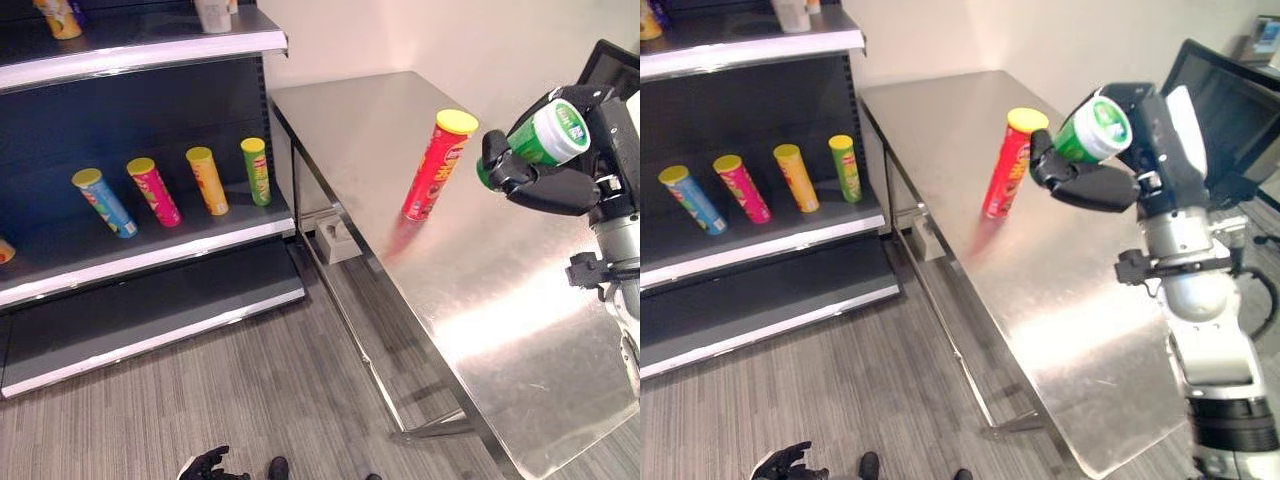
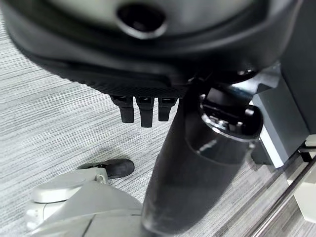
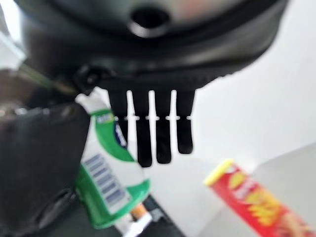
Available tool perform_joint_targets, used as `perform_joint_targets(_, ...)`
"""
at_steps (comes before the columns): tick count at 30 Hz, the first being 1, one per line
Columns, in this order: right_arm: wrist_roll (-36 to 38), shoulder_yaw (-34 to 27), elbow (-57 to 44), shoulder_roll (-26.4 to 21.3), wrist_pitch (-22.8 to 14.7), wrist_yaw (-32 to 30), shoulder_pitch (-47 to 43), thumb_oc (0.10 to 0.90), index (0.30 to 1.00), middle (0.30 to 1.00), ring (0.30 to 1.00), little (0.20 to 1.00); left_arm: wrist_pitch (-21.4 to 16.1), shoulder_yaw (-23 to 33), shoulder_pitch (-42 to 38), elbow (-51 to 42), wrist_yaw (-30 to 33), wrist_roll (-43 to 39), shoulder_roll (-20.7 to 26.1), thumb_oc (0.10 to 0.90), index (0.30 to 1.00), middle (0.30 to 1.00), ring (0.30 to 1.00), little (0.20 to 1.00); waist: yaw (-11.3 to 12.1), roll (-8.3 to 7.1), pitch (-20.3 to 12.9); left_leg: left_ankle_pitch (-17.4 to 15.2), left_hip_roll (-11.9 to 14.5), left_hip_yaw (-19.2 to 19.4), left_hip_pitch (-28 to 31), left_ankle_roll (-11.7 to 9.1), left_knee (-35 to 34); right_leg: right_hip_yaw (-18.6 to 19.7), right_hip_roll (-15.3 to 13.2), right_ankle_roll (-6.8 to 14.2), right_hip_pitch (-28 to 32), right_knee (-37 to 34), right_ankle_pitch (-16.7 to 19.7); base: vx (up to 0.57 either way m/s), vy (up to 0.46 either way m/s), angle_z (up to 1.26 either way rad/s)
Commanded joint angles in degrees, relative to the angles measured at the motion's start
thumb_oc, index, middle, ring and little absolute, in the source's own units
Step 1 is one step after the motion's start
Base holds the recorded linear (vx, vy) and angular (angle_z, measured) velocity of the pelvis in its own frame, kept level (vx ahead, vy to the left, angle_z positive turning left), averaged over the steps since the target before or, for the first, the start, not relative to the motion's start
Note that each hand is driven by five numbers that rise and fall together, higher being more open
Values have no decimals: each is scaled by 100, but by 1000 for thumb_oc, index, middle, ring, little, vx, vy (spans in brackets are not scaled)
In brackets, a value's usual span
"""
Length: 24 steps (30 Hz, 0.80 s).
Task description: Put the goods on the table back onto the shelves and tidy them up.
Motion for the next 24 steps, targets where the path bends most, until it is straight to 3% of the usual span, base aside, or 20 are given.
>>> perform_joint_targets(1,571,-163,-339,-524,-621,-175,-831,400,300,300,300,300,-185,-227,-124,41,-123,-202,280,800,900,900,900,900,254,-13,-313,-237,695,287,100,-482,22,27,64,200,157,50,-477,-46,-145,17)
perform_joint_targets(7,682,136,-320,-975,-712,-191,-1396,400,300,300,300,300,-208,-219,-240,-90,-24,-434,345,800,900,900,900,900,403,-71,-84,-20,747,-46,-196,-528,257,-86,188,75,197,50,-562,-85,-79,30)
perform_joint_targets(8,674,136,-287,-1314,-745,-229,-1602,400,300,300,300,300,-224,-264,-351,-163,-6,-505,393,800,900,900,900,900,408,-130,93,31,820,20,-574,-602,609,-264,131,47,214,50,-554,-125,49,60)
perform_joint_targets(10,675,203,-226,-1486,-754,-261,-1753,400,300,300,300,300,-241,-278,-361,-208,-17,-514,431,800,900,900,900,900,429,-147,74,93,959,18,-591,-641,552,-365,115,74,219,50,-519,-46,81,72)
perform_joint_targets(11,683,208,-216,-1487,-736,-259,-1755,400,300,300,300,300,-241,-271,-361,-180,-22,-493,447,800,900,900,900,900,426,-161,28,102,1036,39,-529,-655,461,-410,99,99,235,50,-495,43,170,80)
perform_joint_targets(12,667,308,-130,-1664,-761,-298,-1853,400,300,300,300,300,-279,-270,-369,-160,4,-497,531,800,900,900,900,900,438,-220,26,268,1312,153,-490,-750,315,-507,23,170,278,50,-486,37,424,62)
perform_joint_targets(13,552,384,-29,-2009,-727,-389,-1908,400,300,300,300,300,-298,-257,-436,-139,54,-501,599,800,900,900,900,900,292,-218,-27,456,1657,511,-523,-759,93,-644,-176,304,185,50,-424,49,618,41)
perform_joint_targets(14,486,268,-4,-2022,-662,-383,-1788,400,300,300,300,300,-297,-240,-385,-131,34,-450,577,800,900,900,900,900,230,-99,-168,356,1639,619,-522,-793,22,-691,-283,385,166,50,-353,82,756,35)
perform_joint_targets(16,258,18,-28,-2020,-562,-448,-1535,400,300,300,300,300,-293,-356,-462,-62,-1,-255,622,800,900,900,900,900,211,-91,-306,215,1344,638,-535,-762,22,-842,-692,550,166,50,-160,138,648,70)
perform_joint_targets(18,-59,46,24,-1890,-463,-569,-1514,400,300,300,300,300,-322,-431,-508,-66,16,2,740,800,900,900,900,900,273,-170,-329,-202,749,647,-467,-479,42,-856,-1364,800,182,174,214,148,729,89)
perform_joint_targets(19,-200,260,31,-1753,-400,-639,-1708,400,300,300,300,300,-318,-396,-470,-117,37,77,835,800,900,900,900,900,365,-191,-264,-277,422,827,-417,-243,26,-962,-1771,801,-46,587,427,35,653,59)
perform_joint_targets(20,-220,337,59,-1706,-396,-677,-1793,400,300,300,300,300,-319,-380,-453,-140,55,114,878,800,900,900,900,900,374,-189,-230,-321,326,905,-376,-171,22,-993,-1865,768,-138,797,475,-58,412,3)
perform_joint_targets(22,-244,397,97,-1696,-365,-696,-1805,400,300,300,300,300,-300,-357,-483,-141,77,160,936,800,900,900,900,900,335,-185,-182,-341,265,922,-377,-124,22,-894,-1815,690,-239,1046,399,6,205,-25)
perform_joint_targets(23,-273,437,102,-1678,-338,-669,-1806,400,300,300,300,300,-292,-348,-497,-156,89,166,972,800,900,900,900,900,299,-180,-138,-356,220,922,-354,-85,22,-654,-1670,629,-387,1251,320,43,303,4)
perform_joint_targets(24,-237,433,121,-1785,-356,-667,-1794,400,300,300,300,300,-290,-300,-483,-229,70,87,1017,800,900,900,900,900,207,-149,-73,-382,115,871,-285,-30,22,-208,-1126,486,-638,1281,19,40,188,25)
